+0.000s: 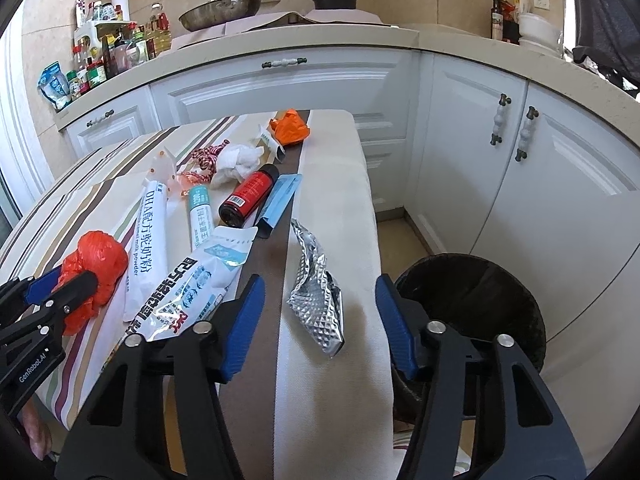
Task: Collect trash
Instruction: 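Grasp the red plastic bag with the left tool while the right tool grasps the foil wrapper, then carry both items over the black bin and open both tools to drop them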
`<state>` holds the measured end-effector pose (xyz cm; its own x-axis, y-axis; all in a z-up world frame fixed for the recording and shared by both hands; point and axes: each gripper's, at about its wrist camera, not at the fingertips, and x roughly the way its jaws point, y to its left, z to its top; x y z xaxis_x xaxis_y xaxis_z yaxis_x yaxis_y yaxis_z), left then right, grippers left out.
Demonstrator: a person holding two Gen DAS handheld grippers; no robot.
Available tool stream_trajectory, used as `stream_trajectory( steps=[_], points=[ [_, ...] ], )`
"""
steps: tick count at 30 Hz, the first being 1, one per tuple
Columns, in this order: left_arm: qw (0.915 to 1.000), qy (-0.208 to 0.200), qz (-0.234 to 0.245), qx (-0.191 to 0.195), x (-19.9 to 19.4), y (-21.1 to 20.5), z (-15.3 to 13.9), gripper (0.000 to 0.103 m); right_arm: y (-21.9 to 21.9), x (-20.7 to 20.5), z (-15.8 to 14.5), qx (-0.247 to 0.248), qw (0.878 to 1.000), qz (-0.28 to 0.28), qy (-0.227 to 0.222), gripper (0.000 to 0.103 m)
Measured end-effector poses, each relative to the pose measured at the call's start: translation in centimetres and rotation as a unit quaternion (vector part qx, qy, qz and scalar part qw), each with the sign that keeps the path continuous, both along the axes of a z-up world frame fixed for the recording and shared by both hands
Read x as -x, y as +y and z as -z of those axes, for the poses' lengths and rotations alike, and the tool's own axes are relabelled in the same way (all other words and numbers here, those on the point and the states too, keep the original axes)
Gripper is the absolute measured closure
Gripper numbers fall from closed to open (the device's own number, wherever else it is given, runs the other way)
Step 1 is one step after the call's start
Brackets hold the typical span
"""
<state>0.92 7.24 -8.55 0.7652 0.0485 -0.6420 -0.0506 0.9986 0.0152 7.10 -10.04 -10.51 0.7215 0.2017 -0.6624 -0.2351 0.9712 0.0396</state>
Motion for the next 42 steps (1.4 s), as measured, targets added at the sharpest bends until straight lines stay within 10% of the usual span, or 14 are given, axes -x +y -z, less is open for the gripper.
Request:
stream_trajectory(
  steps=[6, 28, 42],
  points=[
    [1.0000, -0.005, 0.004, 0.001, 0.2, -0.1, 0.1, 0.069, 0.3, -0.1, 0.8, 0.000, 1.000, -0.010, 0.012, 0.076],
    [0.9983, -0.053, 0.020, 0.017, 1.1, -1.4, -3.0, 0.071, -3.0, 1.9, -1.5, -0.018, 0.999, 0.021, -0.030, 0.077],
    [0.9915, -0.068, 0.107, 0.028, -1.0, -9.7, -4.6, 0.071, -11.1, 3.3, -2.3, -0.021, 0.993, 0.102, -0.055, 0.077]
  ],
)
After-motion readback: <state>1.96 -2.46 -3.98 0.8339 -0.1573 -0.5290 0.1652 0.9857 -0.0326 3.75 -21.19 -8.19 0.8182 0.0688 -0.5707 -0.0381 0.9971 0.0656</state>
